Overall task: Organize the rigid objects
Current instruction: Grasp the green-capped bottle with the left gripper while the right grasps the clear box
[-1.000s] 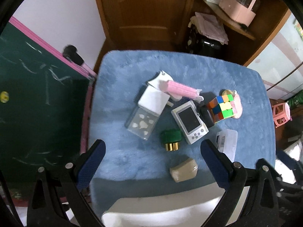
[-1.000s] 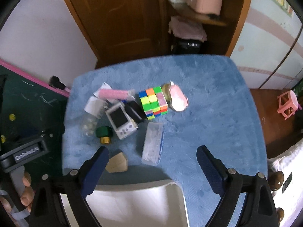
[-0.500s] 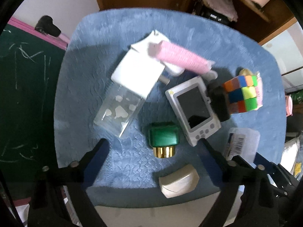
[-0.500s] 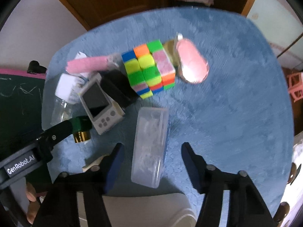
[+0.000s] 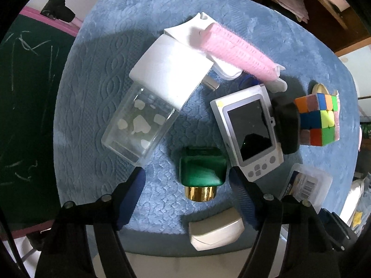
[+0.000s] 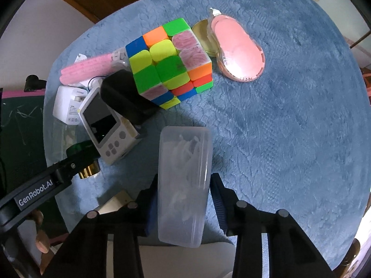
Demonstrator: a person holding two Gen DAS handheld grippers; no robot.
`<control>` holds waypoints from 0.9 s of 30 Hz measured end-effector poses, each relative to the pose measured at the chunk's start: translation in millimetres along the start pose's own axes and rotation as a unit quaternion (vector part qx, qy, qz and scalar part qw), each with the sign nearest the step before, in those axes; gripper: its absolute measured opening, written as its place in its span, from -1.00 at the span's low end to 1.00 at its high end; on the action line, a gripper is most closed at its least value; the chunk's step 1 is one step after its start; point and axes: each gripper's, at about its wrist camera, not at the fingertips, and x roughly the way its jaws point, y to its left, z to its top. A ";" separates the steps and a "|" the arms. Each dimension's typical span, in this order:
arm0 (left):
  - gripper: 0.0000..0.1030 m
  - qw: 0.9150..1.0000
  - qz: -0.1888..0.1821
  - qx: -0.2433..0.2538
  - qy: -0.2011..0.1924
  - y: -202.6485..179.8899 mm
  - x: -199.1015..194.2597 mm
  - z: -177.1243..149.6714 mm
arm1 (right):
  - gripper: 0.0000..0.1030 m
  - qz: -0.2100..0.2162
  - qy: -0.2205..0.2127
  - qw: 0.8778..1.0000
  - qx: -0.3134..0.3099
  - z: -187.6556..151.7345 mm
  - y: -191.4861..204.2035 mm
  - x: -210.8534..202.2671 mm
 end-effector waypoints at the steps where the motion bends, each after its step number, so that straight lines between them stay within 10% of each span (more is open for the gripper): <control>1: 0.29 1.000 -0.002 -0.002 -0.002 -0.3 0.9 -1.0 | -0.23 -0.004 0.000 1.000 -0.002 -0.6 -0.2 0.3; 14: -0.16 1.000 -0.007 -0.019 0.011 -16.3 18.4 8.0 | -0.28 -0.005 -0.005 1.000 -0.008 -2.7 -6.8 5.1; 27: -0.17 0.999 0.003 0.002 -0.051 -29.1 -36.5 -14.7 | -0.33 0.011 -0.050 0.998 -0.032 -24.8 -0.4 -39.2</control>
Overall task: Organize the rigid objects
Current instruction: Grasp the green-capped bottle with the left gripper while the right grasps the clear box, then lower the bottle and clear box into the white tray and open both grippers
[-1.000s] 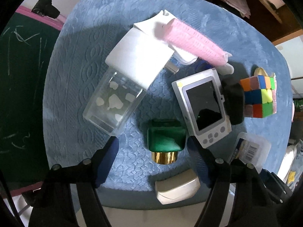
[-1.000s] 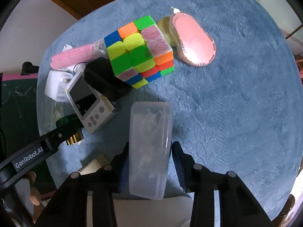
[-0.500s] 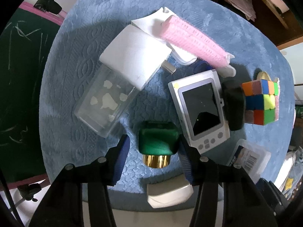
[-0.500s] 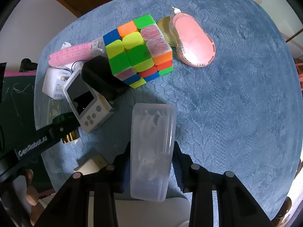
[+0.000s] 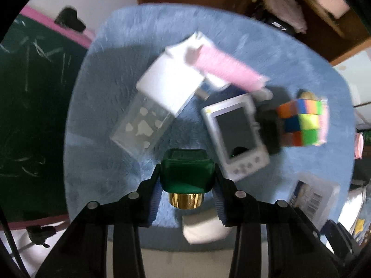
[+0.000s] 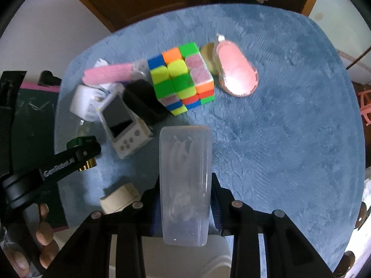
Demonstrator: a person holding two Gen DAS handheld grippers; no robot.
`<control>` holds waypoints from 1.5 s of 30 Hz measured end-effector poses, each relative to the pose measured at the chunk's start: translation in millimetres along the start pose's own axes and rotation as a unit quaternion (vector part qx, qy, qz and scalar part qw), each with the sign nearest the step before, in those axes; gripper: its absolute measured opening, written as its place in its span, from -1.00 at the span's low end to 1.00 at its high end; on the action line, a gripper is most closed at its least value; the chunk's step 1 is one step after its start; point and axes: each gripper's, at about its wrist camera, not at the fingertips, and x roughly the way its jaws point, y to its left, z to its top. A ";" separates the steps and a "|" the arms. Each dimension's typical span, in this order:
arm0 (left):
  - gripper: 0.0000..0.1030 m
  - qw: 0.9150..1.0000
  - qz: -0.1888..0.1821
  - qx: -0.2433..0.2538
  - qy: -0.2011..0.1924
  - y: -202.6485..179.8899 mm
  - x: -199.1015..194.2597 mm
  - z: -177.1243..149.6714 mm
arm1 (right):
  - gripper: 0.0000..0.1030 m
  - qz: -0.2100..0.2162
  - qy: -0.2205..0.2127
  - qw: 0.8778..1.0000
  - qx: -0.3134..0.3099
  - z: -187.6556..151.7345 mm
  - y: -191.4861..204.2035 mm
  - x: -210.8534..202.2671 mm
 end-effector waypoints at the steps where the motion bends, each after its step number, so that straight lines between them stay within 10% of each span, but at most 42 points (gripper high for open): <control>1: -0.17 1.000 -0.004 0.008 -0.009 -2.2 -12.8 -3.9 | -0.32 0.009 -0.012 1.000 -0.002 -2.9 -2.2 -15.8; 16: -0.16 0.972 -0.044 0.151 -0.172 16.8 -182.6 -121.3 | -0.32 0.064 -0.127 0.985 -0.102 -89.6 23.4 -163.9; 29: -0.16 0.988 -0.043 0.146 -0.038 34.3 -47.4 -195.7 | -0.32 0.021 0.018 0.994 -0.102 -187.5 17.4 -30.2; 45: -0.13 0.992 -0.049 0.115 -0.002 42.2 11.4 -205.7 | -0.25 -0.050 0.027 0.992 -0.117 -180.7 17.4 28.4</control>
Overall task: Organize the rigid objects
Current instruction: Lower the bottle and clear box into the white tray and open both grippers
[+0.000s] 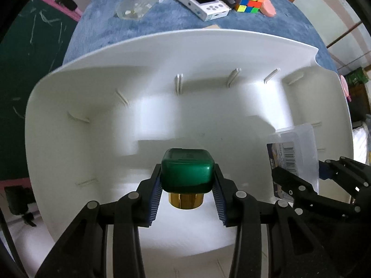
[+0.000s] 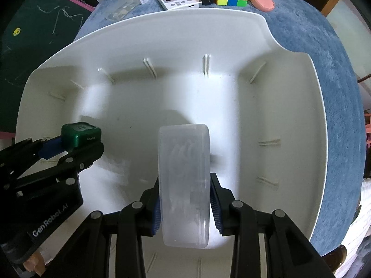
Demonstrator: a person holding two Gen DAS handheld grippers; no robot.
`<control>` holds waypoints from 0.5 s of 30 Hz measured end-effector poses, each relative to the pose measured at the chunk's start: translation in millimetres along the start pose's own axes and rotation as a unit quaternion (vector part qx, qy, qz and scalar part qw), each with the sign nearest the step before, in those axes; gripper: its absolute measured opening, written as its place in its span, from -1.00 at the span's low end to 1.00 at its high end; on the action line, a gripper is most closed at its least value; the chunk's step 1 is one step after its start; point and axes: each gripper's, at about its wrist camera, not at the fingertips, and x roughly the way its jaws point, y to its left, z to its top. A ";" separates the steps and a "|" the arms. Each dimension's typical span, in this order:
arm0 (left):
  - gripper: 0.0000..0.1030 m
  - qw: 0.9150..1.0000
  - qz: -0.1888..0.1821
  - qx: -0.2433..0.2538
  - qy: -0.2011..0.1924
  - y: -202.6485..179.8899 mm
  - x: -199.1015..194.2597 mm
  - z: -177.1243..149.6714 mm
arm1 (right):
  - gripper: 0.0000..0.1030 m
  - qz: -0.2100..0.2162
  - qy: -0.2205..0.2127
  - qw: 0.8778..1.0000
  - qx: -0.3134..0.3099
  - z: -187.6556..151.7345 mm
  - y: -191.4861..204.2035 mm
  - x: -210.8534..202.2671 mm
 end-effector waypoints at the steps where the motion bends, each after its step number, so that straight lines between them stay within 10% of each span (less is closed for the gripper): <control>1: 0.01 1.000 -0.003 -0.003 0.003 1.3 -1.8 -0.4 | -0.12 -0.004 0.000 1.000 -0.001 2.0 0.1 -0.9; 6: 0.74 1.000 0.007 0.003 -0.021 4.3 -29.9 0.2 | 0.11 -0.012 -0.026 1.000 -0.009 -6.4 -0.4 -26.1; 15: 0.75 0.997 -0.013 0.015 -0.075 9.1 -110.0 9.8 | 0.16 -0.004 -0.093 0.996 -0.004 -22.0 -0.7 -106.7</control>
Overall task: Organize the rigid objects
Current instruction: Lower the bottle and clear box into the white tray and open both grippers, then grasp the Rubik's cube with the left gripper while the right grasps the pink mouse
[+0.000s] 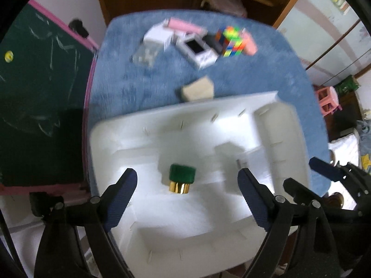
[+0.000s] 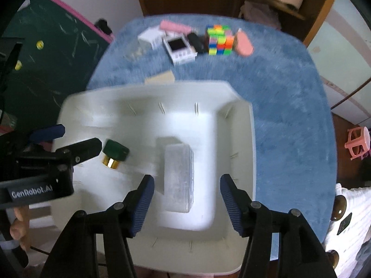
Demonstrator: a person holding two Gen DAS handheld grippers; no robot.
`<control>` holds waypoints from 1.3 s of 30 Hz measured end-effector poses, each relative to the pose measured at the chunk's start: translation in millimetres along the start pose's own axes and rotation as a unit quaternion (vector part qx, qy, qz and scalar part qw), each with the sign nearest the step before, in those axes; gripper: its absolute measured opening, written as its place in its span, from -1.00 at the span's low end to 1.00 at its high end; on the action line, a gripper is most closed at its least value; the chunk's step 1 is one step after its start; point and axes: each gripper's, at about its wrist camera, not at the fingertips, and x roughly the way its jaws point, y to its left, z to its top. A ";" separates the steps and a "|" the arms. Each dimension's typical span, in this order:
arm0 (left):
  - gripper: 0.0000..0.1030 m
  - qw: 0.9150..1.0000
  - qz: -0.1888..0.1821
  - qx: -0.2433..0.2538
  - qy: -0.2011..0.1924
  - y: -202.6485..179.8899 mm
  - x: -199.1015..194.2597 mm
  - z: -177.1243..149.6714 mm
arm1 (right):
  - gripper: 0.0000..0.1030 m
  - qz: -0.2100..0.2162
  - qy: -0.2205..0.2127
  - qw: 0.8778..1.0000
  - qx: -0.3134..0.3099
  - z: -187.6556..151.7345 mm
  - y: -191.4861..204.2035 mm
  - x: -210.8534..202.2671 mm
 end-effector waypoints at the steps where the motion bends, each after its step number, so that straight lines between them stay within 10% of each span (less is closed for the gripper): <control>1: 0.75 1.000 -0.001 0.004 -0.006 -1.0 -1.7 7.8 | 0.16 0.002 -0.006 1.000 0.004 0.2 -1.9 -9.6; 29: 0.75 0.985 -0.030 0.047 -0.163 -36.5 -141.0 86.5 | 0.16 -0.065 -0.169 0.982 0.052 30.3 -17.1 -177.7; 39: 0.75 0.978 0.020 0.021 -0.206 -59.9 -158.7 139.0 | 0.37 -0.088 -0.218 0.972 -0.005 92.8 -51.5 -212.6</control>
